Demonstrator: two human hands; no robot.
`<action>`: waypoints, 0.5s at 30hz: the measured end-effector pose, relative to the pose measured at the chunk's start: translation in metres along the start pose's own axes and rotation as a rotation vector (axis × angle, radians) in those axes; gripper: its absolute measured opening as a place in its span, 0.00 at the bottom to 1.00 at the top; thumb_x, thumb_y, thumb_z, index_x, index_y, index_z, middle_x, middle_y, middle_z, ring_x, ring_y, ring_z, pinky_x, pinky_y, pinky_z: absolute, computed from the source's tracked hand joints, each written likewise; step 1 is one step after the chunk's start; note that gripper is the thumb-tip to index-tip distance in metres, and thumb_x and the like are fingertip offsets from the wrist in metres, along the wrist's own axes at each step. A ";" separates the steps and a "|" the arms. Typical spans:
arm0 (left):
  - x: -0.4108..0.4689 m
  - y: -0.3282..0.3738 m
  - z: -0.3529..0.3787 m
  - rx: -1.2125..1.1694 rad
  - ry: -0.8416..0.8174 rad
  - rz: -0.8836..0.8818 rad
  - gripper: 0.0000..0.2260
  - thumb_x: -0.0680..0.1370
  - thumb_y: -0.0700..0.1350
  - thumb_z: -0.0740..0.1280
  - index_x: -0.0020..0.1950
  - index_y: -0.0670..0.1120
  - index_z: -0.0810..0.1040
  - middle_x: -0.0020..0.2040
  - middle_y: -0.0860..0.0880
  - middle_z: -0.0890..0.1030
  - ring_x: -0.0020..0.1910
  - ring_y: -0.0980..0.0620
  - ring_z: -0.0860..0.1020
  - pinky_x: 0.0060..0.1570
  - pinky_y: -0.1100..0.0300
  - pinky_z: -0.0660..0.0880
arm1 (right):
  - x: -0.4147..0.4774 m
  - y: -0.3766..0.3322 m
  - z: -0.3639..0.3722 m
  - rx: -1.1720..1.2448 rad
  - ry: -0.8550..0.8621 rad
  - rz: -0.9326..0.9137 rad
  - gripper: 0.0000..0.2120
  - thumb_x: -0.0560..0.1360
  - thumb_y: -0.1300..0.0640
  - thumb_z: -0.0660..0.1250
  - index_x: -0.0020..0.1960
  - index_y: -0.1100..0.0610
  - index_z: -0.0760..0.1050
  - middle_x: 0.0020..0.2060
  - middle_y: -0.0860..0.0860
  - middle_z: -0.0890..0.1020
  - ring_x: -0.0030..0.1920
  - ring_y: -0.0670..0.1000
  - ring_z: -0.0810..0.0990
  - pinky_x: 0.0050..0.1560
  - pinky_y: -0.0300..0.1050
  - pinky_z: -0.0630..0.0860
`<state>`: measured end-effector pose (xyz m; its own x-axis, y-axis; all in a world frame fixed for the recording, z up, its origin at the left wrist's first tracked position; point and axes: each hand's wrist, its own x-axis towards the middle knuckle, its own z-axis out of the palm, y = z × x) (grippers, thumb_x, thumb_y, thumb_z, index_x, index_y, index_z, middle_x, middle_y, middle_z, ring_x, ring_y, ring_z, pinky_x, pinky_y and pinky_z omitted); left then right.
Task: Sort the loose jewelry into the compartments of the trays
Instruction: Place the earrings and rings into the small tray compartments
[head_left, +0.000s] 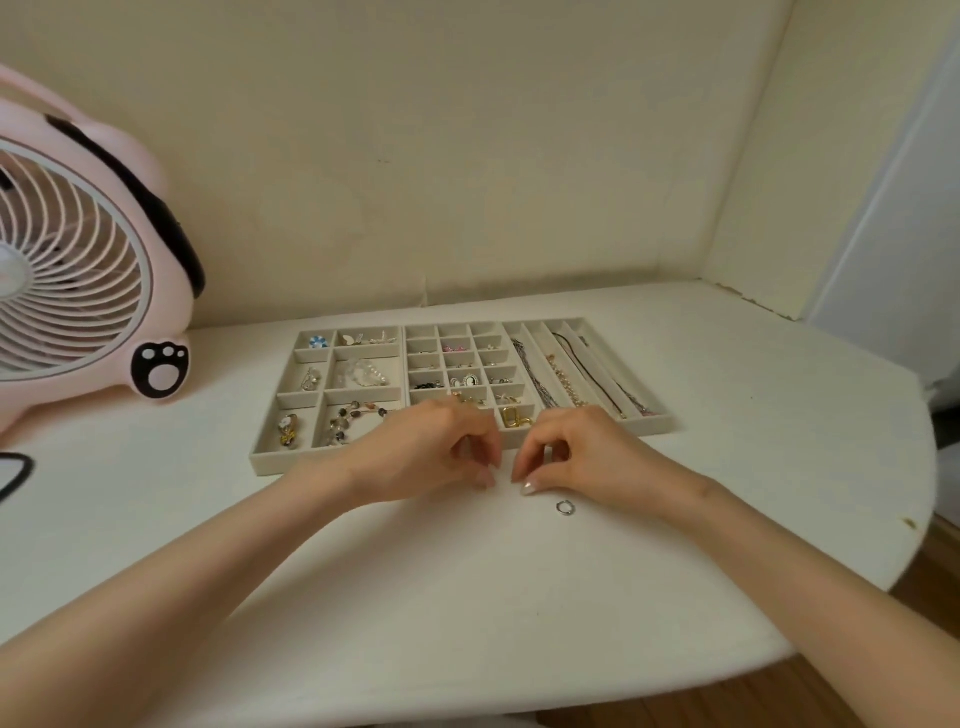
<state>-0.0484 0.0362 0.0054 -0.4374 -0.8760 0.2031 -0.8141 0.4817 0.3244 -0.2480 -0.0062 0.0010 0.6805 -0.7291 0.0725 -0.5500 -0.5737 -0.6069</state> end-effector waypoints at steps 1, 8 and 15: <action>0.000 0.000 0.002 0.025 0.002 0.005 0.05 0.72 0.47 0.71 0.46 0.50 0.78 0.40 0.58 0.75 0.38 0.64 0.69 0.40 0.65 0.68 | 0.000 0.000 0.001 -0.001 0.004 -0.006 0.05 0.67 0.60 0.76 0.40 0.51 0.83 0.38 0.45 0.79 0.36 0.38 0.74 0.41 0.32 0.70; -0.001 -0.001 0.010 0.088 0.033 -0.010 0.02 0.74 0.44 0.68 0.44 0.50 0.77 0.40 0.57 0.75 0.42 0.58 0.68 0.39 0.61 0.65 | 0.001 0.002 -0.003 0.208 0.076 0.065 0.07 0.70 0.64 0.73 0.38 0.53 0.81 0.30 0.46 0.80 0.31 0.42 0.76 0.34 0.35 0.72; -0.001 0.005 0.002 -0.643 0.142 -0.080 0.07 0.74 0.35 0.68 0.46 0.46 0.76 0.39 0.51 0.77 0.38 0.59 0.73 0.40 0.68 0.68 | 0.001 -0.001 -0.007 0.464 0.042 0.037 0.06 0.71 0.68 0.71 0.41 0.58 0.80 0.32 0.51 0.82 0.30 0.46 0.79 0.33 0.39 0.76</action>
<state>-0.0526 0.0388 0.0048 -0.2945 -0.9194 0.2607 -0.4322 0.3715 0.8217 -0.2504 -0.0088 0.0077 0.6395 -0.7656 0.0702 -0.2920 -0.3264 -0.8990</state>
